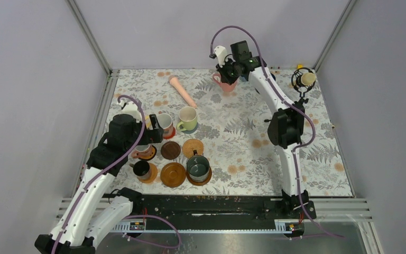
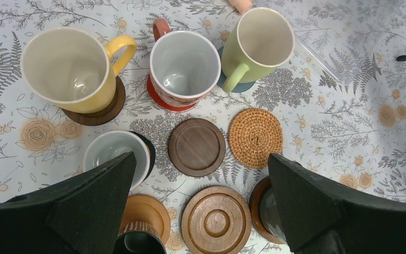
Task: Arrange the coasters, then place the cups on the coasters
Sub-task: Pick up the cup from the tray, then place the cup on the coaster.
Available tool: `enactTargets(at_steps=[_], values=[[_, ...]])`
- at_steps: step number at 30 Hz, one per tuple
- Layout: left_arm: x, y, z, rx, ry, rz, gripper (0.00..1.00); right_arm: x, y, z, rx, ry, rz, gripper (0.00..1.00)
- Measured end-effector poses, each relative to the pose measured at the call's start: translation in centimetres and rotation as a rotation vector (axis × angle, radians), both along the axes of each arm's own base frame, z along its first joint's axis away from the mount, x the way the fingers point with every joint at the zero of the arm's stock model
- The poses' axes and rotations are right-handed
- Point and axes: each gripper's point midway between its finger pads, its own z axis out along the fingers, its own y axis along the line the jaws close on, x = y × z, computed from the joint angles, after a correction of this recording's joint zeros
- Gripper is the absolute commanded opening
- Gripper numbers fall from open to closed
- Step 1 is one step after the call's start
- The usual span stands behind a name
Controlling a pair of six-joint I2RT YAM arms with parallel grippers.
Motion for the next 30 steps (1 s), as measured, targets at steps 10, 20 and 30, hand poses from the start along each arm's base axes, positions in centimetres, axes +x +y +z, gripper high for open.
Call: enactTargets(at_steps=[10, 20, 30], values=[[-0.8, 0.4, 1.9, -0.023, -0.076, 0.006, 0.99, -12.5, 3.2, 10.6, 0.016, -0.108, 0.072, 0.00], [-1.3, 1.5, 3.6, -0.036, -0.153, 0.048, 0.99, -24.6, 9.1, 7.2, 0.056, -0.038, 0.243, 0.00], [-1.7, 5.3, 5.5, -0.008, -0.220, 0.252, 0.99, -28.4, 15.2, 6.4, 0.100, -0.016, 0.221, 0.00]])
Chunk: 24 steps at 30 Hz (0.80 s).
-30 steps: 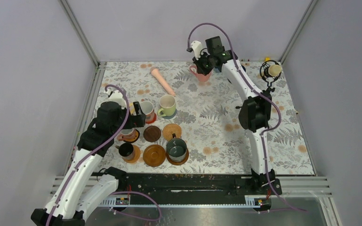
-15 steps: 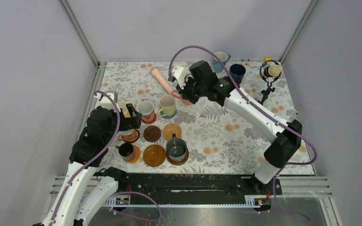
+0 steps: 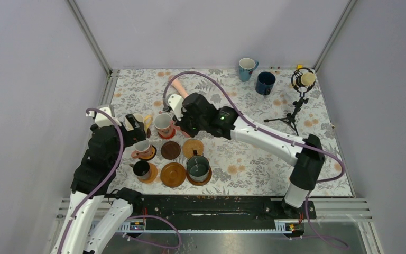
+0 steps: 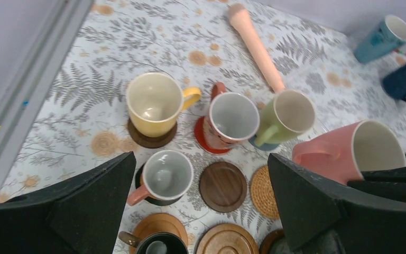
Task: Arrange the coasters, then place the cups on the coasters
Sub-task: Place the cup on the coaster.
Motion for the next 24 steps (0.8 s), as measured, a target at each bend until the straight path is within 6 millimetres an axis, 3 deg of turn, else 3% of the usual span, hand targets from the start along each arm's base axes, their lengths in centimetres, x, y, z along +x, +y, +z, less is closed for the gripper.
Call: enactTargets(at_steps=[8, 17, 24], values=[[-0.8, 3.4, 1.0, 0.005, -0.022, 0.198, 0.99, 0.8, 4.5, -1.2, 0.023, 0.038, -0.168, 0.00], [-2.9, 7.2, 1.9, -0.001, -0.052, 0.428, 0.99, -0.8, 8.0, -3.0, 0.027, 0.084, -0.214, 0.00], [-3.8, 8.5, 2.1, -0.006, -0.064, 0.510, 0.99, -0.9, 10.1, -4.2, 0.034, 0.109, -0.250, 0.00]])
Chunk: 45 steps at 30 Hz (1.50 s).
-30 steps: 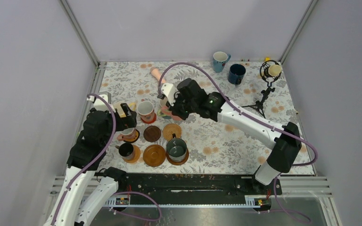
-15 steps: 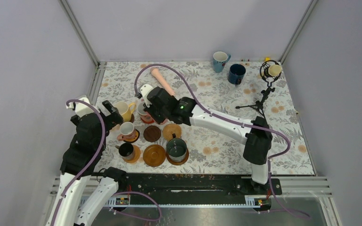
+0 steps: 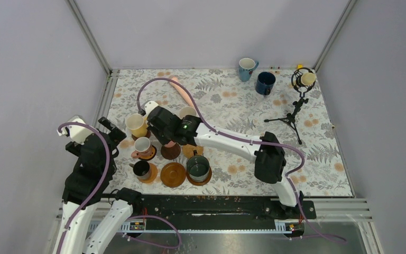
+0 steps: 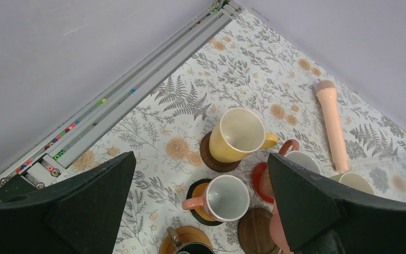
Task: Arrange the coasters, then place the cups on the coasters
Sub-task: Place the cup on the coaster.
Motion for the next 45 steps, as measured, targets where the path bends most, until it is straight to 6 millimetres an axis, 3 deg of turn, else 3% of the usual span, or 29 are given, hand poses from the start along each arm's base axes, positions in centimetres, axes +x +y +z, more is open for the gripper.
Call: enactTargets(at_steps=[9, 28, 45], values=[[-0.2, 0.2, -0.1, 0.001, 0.003, 0.015, 0.99, 0.4, 1.6, -2.1, -0.033, 0.019, -0.025, 0.00], [-0.2, 0.2, -0.1, -0.001, 0.002, 0.016, 0.99, -0.3, 1.7, -6.0, -0.121, 0.052, -0.013, 0.00], [-0.2, 0.2, -0.1, 0.000, 0.002, 0.015, 0.99, -0.1, 1.6, -6.2, -0.135, 0.031, -0.013, 0.04]])
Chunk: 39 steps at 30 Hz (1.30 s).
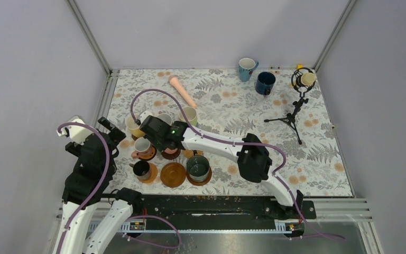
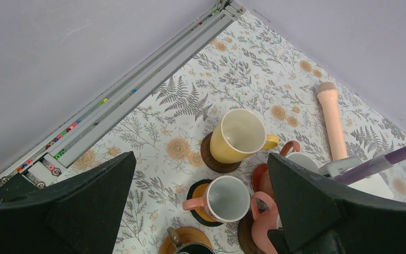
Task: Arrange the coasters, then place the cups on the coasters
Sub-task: Place the cup on the coaster.
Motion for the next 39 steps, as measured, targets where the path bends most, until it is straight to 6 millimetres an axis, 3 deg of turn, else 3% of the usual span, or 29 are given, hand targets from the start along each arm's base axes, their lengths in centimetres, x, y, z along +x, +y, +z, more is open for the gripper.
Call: enactTargets(at_steps=[9, 15, 25, 29, 33, 36, 39], values=[[0.0, 0.0, 0.0, 0.000, 0.000, 0.000, 0.99, -0.2, 0.1, -0.6, -0.013, 0.001, 0.012, 0.08], [0.0, 0.0, 0.0, 0.000, 0.000, 0.000, 0.99, -0.2, 0.2, -0.5, -0.011, 0.000, 0.013, 0.28], [0.0, 0.0, 0.0, 0.000, 0.000, -0.002, 0.99, -0.2, 0.9, 1.2, 0.029, -0.020, 0.026, 0.37], [0.5, -0.9, 0.0, -0.004, 0.000, -0.057, 0.99, -0.4, 0.1, 3.6, 0.029, -0.043, 0.054, 0.39], [1.9, -3.0, -0.4, -0.011, 0.012, -0.179, 0.99, -0.3, -1.3, 8.2, 0.070, -0.097, 0.075, 0.40], [2.9, -4.8, -1.1, -0.016, 0.035, -0.282, 0.99, 0.6, -3.8, 11.5, 0.096, -0.145, 0.071, 0.41], [3.7, -7.2, -2.0, -0.025, 0.062, -0.414, 0.99, 3.7, -7.5, 13.3, 0.109, -0.182, 0.006, 0.46]])
